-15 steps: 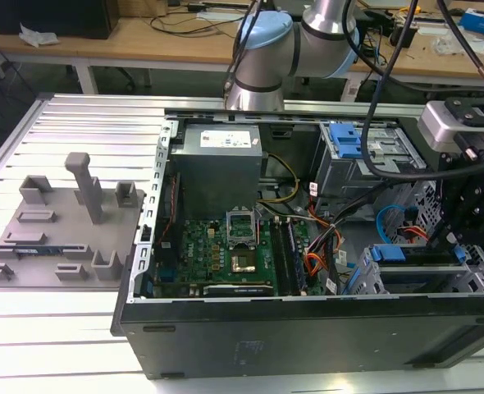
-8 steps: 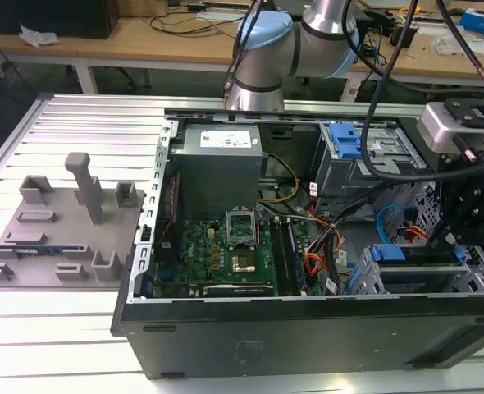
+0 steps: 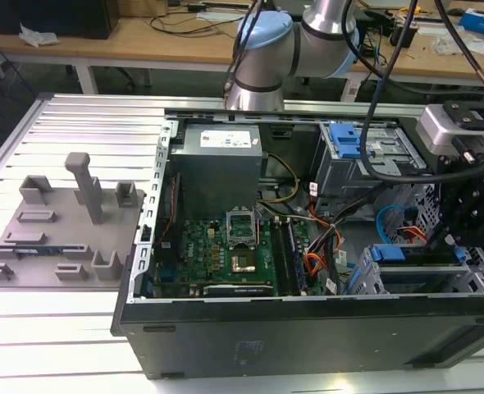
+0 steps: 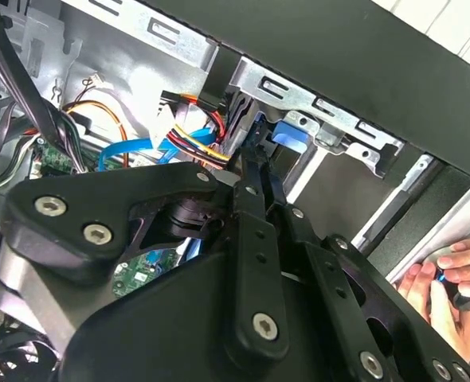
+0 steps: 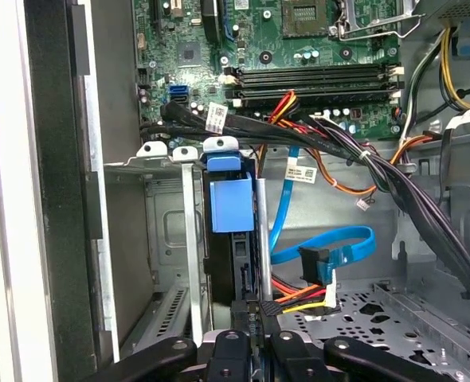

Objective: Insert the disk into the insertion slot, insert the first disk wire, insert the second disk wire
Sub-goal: 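Insert the first disk wire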

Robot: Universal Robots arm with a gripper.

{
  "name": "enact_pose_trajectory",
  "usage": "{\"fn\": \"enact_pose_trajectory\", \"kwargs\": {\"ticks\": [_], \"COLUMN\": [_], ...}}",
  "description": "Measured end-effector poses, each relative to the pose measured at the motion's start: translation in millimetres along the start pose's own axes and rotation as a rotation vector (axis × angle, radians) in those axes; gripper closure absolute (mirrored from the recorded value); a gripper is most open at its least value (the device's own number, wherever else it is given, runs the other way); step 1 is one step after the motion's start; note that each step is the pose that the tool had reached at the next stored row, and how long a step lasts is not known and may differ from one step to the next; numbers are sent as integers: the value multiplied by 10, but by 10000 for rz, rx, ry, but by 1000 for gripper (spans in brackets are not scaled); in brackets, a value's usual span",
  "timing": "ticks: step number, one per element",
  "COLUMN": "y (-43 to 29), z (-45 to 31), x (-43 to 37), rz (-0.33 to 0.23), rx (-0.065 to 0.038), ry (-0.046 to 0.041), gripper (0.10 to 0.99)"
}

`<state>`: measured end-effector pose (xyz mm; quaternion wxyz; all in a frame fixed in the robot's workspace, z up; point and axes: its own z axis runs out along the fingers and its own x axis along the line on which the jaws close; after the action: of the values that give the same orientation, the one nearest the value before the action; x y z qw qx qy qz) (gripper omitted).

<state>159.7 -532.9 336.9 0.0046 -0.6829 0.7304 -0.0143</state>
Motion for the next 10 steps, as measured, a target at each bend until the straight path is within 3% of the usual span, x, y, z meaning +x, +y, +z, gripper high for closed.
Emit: {"fn": "enact_pose_trajectory", "kwargs": {"ticks": [3,4,5,7,8,10], "y": [3,5,5,3,2,-2], "z": [20,16,-8,-59,-119,-313], "x": [4,4,5,5,6,0], "rz": [2,1,1,1,1,0], "rx": [-3,-2,-1,0,1,4], "ry": [-9,-9,-3,-2,4,53], "gripper": [910,851,788,788,725,725]}}
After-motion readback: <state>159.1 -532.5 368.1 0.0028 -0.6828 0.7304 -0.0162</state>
